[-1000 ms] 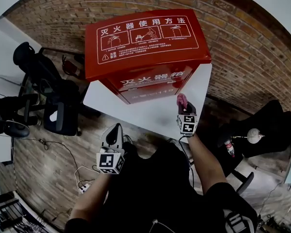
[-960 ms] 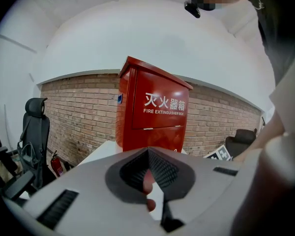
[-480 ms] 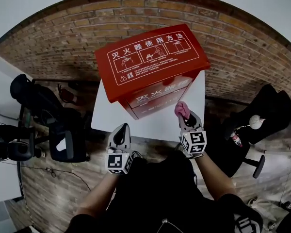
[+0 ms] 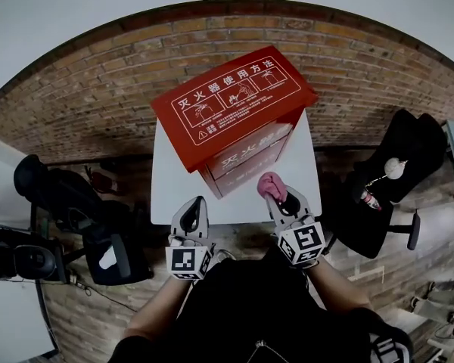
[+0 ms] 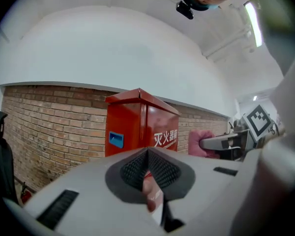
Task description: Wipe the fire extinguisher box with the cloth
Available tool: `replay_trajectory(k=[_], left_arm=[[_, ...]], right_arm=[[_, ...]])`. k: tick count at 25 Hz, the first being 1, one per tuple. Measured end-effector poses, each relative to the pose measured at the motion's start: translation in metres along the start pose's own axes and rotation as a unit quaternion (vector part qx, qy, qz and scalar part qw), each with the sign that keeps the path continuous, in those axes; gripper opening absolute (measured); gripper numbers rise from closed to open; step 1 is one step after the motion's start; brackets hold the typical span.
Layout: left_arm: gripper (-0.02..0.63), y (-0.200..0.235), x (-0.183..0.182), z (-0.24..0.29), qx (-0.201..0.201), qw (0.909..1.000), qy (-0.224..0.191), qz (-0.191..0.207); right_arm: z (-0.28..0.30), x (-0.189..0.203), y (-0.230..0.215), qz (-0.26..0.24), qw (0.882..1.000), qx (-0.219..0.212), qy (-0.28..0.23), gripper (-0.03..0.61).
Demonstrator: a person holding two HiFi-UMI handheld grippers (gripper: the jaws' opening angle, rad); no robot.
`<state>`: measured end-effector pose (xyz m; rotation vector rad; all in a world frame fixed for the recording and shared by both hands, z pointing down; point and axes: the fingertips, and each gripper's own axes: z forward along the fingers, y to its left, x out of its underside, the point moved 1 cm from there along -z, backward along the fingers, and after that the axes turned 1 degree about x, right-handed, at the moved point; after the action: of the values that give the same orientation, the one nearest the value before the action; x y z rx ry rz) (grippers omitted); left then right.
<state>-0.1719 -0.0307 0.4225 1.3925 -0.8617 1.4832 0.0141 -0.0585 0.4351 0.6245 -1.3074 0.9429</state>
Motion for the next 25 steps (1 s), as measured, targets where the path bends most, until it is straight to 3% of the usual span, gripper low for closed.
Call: replay_trajectory(k=[11, 25], left_arm=[[0.028, 0.018, -0.001, -0.019, 0.045, 0.999, -0.001, -0.005], [0.028, 0.028, -0.003, -0.039, 0.067, 0.9977, 0.008, -0.006]], right_arm=[[-0.008, -0.008, 0.045, 0.004, 0.999, 0.033, -0.007, 0.103], [-0.006, -0.019, 0.075, 0.016, 0.999, 0.027, -0.011, 0.103]])
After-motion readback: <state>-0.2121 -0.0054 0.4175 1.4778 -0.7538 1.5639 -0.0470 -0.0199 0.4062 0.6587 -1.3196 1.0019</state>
